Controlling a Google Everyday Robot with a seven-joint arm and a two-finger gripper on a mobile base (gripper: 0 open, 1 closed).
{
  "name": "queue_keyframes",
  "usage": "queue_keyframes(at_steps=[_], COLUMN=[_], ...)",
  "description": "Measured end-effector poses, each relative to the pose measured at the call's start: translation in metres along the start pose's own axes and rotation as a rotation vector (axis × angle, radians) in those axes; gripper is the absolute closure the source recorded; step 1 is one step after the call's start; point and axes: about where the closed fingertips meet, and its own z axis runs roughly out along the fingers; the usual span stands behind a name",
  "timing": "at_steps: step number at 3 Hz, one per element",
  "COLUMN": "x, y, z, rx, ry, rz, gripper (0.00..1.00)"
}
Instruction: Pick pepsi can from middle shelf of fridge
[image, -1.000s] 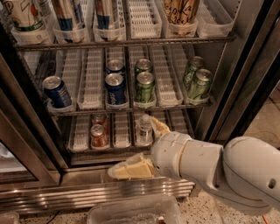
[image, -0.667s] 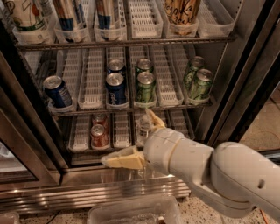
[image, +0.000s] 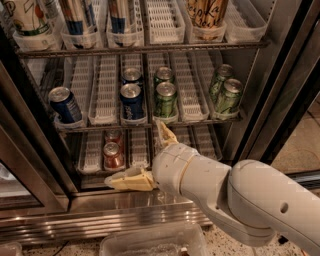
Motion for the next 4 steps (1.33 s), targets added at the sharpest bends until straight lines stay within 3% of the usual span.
queue_keyframes(at_steps=[1,2,3,4], x=[0.004,0.017,0.010,0.003], y=[0.004,0.021,0.055,0.074], z=[0.012,0.029,0.045,0.063], rx=[-0.010,-0.004,0.000,0.024], ry=[-0.026,-0.062,-0.113,-0.137], rz=[-0.003,-0.029,-0.093,-0.110], gripper=[0.00,0.00,0.00,0.00])
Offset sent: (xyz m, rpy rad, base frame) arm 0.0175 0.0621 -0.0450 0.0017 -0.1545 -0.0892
